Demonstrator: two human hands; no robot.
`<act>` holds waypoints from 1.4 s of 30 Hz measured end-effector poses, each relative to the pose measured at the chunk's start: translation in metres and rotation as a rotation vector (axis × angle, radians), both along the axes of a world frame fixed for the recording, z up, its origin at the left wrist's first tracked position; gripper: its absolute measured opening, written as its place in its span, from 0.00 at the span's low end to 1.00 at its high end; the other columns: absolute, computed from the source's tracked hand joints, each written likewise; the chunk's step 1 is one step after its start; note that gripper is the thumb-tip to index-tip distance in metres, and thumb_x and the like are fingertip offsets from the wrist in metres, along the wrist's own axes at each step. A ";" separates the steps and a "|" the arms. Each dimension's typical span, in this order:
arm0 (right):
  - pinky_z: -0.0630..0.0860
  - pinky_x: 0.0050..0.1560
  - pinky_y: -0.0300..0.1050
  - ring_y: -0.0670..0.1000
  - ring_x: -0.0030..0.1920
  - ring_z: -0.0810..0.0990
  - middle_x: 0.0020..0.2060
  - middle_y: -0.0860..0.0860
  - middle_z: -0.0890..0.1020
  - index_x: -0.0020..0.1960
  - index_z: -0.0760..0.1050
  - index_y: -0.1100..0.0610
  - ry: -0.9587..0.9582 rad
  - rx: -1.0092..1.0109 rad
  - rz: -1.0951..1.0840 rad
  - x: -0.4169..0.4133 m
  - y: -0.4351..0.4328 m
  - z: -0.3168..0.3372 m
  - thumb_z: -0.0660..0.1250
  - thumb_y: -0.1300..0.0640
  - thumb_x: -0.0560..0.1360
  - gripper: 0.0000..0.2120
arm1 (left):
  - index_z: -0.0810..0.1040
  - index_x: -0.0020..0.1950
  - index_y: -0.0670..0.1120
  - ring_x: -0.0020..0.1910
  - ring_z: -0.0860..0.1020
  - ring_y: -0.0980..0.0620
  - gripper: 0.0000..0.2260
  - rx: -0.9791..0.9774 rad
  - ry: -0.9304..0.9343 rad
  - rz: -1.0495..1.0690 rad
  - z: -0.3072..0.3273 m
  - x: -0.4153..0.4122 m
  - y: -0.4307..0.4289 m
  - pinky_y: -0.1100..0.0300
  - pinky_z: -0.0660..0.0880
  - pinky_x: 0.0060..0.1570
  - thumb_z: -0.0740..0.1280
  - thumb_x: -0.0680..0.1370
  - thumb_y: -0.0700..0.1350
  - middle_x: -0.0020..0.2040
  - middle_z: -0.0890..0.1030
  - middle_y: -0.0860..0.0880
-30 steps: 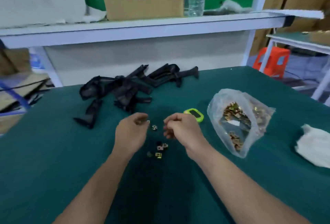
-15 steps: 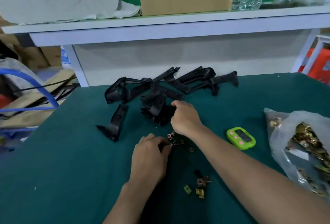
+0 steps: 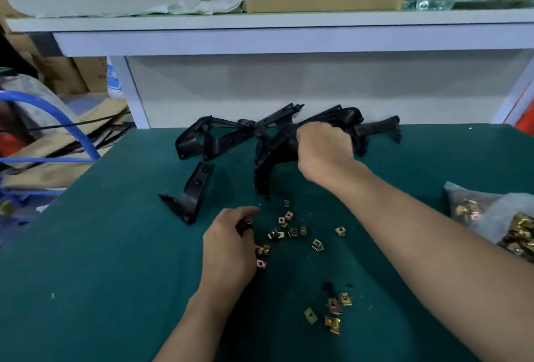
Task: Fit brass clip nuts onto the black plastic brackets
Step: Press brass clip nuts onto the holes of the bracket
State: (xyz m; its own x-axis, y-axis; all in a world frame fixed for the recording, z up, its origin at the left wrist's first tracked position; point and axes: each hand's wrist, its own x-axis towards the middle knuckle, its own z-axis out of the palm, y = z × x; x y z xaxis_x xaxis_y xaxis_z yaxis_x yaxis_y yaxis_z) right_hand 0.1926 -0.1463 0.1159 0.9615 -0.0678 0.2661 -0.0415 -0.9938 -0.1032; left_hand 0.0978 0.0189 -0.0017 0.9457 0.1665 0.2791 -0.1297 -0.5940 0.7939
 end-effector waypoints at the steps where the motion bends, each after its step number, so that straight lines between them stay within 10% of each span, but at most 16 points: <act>1: 0.67 0.34 0.45 0.52 0.30 0.71 0.37 0.52 0.79 0.45 0.78 0.56 -0.055 0.030 0.000 -0.003 -0.008 0.006 0.65 0.74 0.64 0.16 | 0.84 0.60 0.53 0.51 0.71 0.79 0.18 0.009 -0.005 -0.010 -0.001 -0.001 -0.001 0.84 0.63 0.46 0.66 0.78 0.33 0.51 0.78 0.64; 4: 0.73 0.42 0.47 0.59 0.41 0.79 0.40 0.53 0.82 0.56 0.81 0.51 -0.212 0.179 0.032 -0.015 -0.035 0.015 0.67 0.70 0.66 0.23 | 0.84 0.56 0.54 0.52 0.75 0.70 0.16 0.031 0.013 -0.024 0.000 -0.003 -0.004 0.82 0.65 0.47 0.67 0.79 0.34 0.50 0.77 0.63; 9: 0.73 0.35 0.35 0.44 0.37 0.81 0.32 0.41 0.80 0.39 0.81 0.52 -0.429 0.742 -0.132 -0.030 -0.070 0.025 0.71 0.57 0.70 0.01 | 0.80 0.39 0.61 0.46 0.74 0.69 0.14 0.067 0.046 -0.032 0.001 -0.003 -0.007 0.79 0.67 0.42 0.75 0.76 0.42 0.44 0.77 0.61; 17: 0.72 0.44 0.47 0.48 0.39 0.77 0.34 0.42 0.79 0.46 0.79 0.50 -0.790 0.589 -0.022 -0.101 -0.080 0.039 0.62 0.52 0.76 0.07 | 0.87 0.48 0.57 0.40 0.79 0.64 0.03 0.088 0.030 -0.009 0.006 -0.010 -0.010 0.77 0.70 0.39 0.73 0.78 0.51 0.38 0.84 0.62; 21: 0.70 0.38 0.43 0.47 0.37 0.75 0.33 0.39 0.80 0.44 0.79 0.49 -0.736 0.614 0.019 -0.145 -0.066 0.012 0.64 0.52 0.74 0.05 | 0.86 0.58 0.54 0.48 0.76 0.52 0.12 0.430 -0.183 -0.050 0.007 -0.018 -0.017 0.56 0.72 0.52 0.73 0.75 0.51 0.46 0.83 0.57; 24: 0.72 0.36 0.43 0.47 0.34 0.76 0.31 0.42 0.80 0.42 0.78 0.48 -0.652 0.520 0.046 -0.164 -0.059 -0.010 0.65 0.51 0.72 0.04 | 0.86 0.50 0.57 0.48 0.74 0.57 0.12 0.479 -0.148 -0.302 0.011 -0.031 -0.036 0.56 0.71 0.54 0.68 0.72 0.58 0.46 0.81 0.61; 29: 0.66 0.38 0.39 0.46 0.39 0.73 0.32 0.43 0.75 0.33 0.71 0.47 -0.234 0.596 0.114 -0.167 -0.063 -0.047 0.70 0.53 0.73 0.12 | 0.80 0.67 0.59 0.62 0.73 0.58 0.22 0.478 0.002 -0.476 0.010 -0.040 -0.049 0.58 0.66 0.66 0.68 0.73 0.60 0.61 0.78 0.62; 36: 0.76 0.29 0.44 0.54 0.29 0.80 0.32 0.58 0.81 0.38 0.76 0.64 -0.265 1.640 -0.136 -0.157 -0.076 -0.081 0.63 0.70 0.73 0.07 | 0.86 0.49 0.61 0.55 0.76 0.64 0.10 0.373 0.081 -0.607 0.021 -0.053 -0.042 0.65 0.71 0.60 0.69 0.71 0.59 0.50 0.79 0.65; 42: 0.74 0.29 0.43 0.51 0.29 0.75 0.33 0.57 0.79 0.49 0.76 0.61 -0.240 2.037 -0.255 -0.154 -0.081 -0.087 0.62 0.70 0.74 0.08 | 0.87 0.38 0.57 0.45 0.80 0.64 0.04 0.206 0.239 -0.606 0.020 -0.055 -0.042 0.74 0.70 0.44 0.79 0.70 0.48 0.45 0.82 0.64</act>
